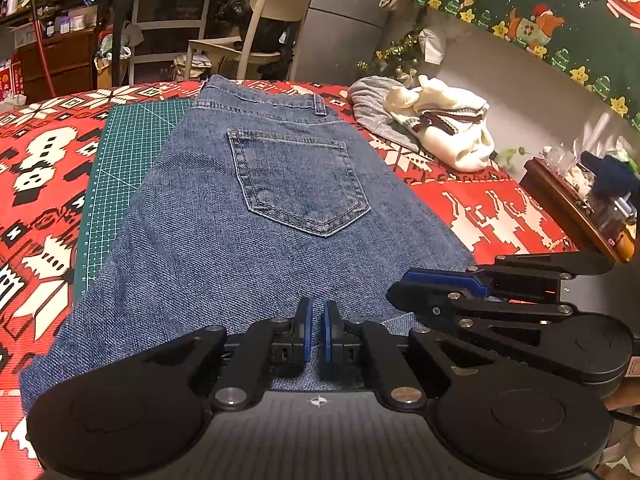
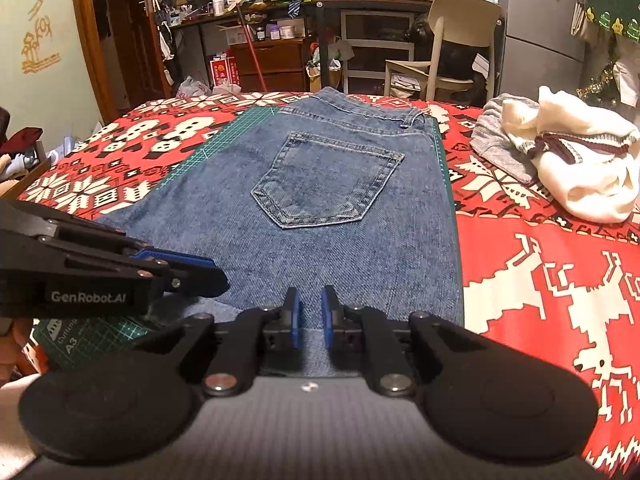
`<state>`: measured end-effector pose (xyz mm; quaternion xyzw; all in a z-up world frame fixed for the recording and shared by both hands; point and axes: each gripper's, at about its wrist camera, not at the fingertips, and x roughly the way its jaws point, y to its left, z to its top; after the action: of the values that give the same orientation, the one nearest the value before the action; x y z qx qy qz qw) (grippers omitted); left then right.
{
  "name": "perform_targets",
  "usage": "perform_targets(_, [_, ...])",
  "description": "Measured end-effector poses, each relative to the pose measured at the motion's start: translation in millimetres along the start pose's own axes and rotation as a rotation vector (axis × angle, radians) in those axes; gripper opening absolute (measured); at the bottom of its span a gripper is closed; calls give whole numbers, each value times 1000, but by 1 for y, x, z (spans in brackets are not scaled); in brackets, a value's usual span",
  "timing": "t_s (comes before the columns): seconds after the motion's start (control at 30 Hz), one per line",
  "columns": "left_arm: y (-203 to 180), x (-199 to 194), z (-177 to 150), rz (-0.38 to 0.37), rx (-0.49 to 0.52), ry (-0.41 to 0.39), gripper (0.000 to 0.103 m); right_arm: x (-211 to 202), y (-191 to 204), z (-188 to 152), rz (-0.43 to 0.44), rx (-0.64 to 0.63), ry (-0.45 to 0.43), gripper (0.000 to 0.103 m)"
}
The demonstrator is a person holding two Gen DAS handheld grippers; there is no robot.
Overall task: Fold clothes
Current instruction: 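Hold the cuffed hem pinched in both grippers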
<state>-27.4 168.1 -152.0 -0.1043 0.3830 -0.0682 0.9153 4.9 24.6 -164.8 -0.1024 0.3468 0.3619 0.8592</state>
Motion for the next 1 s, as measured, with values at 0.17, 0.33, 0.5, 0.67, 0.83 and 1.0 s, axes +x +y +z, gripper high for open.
perform_targets(0.17, [-1, 0, 1, 5, 8, 5, 6, -1, 0, -1, 3, 14, -8, 17])
perform_targets(0.33, [-1, 1, 4, 5, 8, 25, 6, -1, 1, -1, -1, 18, -8, 17])
perform_targets(0.5, [-3, 2, 6, 9, 21, 38, 6, 0, -1, -1, 12, 29, -8, 17])
perform_targets(0.67, [1, 2, 5, -4, 1, 32, 6, 0, 3, 1, -3, -4, 11, 17])
perform_targets(0.83, [6, 1, 2, -29, -28, 16, 6, 1, 5, 3, -9, -13, 22, 17])
perform_targets(1.0, [7, -2, 2, -42, -16, 31, 6, 2, 6, 5, -8, -21, 29, 18])
